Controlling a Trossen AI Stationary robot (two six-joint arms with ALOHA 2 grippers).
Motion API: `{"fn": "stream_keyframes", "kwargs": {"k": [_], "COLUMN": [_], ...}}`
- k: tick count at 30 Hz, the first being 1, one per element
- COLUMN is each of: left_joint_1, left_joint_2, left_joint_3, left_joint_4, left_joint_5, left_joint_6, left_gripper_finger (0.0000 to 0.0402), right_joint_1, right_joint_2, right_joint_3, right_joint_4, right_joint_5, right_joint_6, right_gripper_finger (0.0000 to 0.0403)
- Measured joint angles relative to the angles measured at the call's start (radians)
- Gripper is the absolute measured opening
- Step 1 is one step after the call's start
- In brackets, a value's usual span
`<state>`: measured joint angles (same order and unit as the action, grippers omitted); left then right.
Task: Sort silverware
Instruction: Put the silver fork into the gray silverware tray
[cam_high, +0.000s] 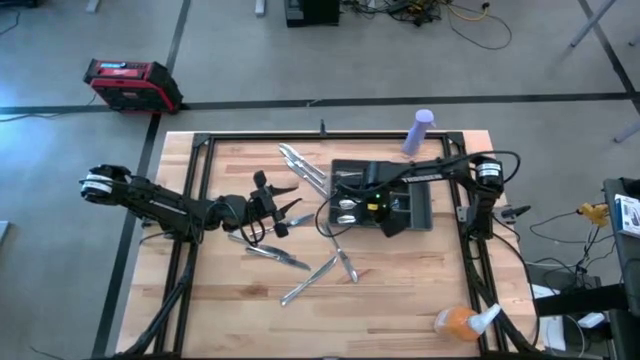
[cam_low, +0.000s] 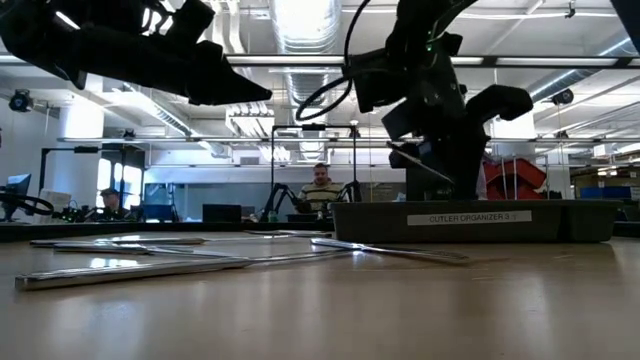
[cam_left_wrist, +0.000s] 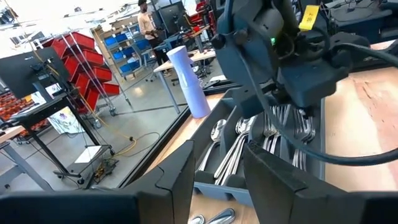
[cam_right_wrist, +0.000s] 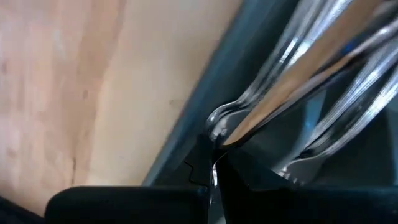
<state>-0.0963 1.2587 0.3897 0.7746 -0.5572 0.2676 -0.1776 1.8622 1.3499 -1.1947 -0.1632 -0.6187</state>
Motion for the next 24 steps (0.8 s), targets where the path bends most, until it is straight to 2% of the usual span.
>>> {"fn": "stream_keyframes", "kwargs": {"k": [10,18,24], "left_joint_1": [0.0,0.0,0.0], "left_joint_2": [0.0,0.0,0.0], "left_joint_3": [0.0,0.0,0.0], "left_joint_4": [0.001,0.002,0.002], "left_joint_5": [0.0,0.0,0.0], "left_joint_6": [0.0,0.0,0.0], "left_gripper_finger": [0.0123,0.0121,0.0119], "right_joint_1": [0.038,0.055,0.056], "right_joint_2": [0.001,0.001,0.0], "right_joint_3": [0.0,0.001,0.066], "right_joint_4": [0.065,0.101,0.099], "right_joint_5": [0.063,0.063,0.084], "right_joint_6": [0.06,0.069,0.083], "right_gripper_finger": [0.0008,0.0083,0.0127]}}
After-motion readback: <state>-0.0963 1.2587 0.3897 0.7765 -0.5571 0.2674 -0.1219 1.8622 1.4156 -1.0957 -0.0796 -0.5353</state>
